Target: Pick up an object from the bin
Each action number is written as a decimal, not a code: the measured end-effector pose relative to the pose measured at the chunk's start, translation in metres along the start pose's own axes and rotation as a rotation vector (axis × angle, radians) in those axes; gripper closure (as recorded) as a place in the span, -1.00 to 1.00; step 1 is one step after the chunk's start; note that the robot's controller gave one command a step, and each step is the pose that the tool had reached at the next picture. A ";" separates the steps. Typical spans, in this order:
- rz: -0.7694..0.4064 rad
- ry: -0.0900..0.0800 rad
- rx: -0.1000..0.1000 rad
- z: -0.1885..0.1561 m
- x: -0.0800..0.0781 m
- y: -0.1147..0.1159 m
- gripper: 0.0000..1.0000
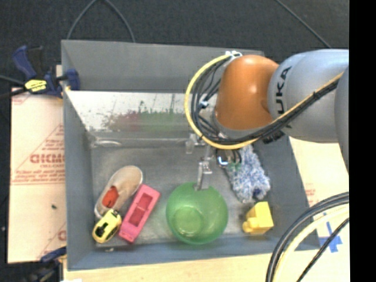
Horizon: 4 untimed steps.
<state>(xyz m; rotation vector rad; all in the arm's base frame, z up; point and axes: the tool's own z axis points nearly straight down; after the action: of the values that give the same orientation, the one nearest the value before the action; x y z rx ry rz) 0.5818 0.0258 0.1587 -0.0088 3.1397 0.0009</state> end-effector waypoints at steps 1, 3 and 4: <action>-0.268 0.004 -0.001 0.089 0.037 0.012 -1.00; -0.253 0.009 -0.001 0.080 0.039 0.012 -1.00; -0.672 -0.007 0.001 0.088 0.049 0.036 -1.00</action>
Offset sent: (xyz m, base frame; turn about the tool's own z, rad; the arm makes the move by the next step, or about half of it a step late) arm -0.0403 0.0150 -0.0309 -0.1929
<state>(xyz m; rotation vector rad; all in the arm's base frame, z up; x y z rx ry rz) 0.5323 0.0612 0.0704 -1.0410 2.9553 -0.0014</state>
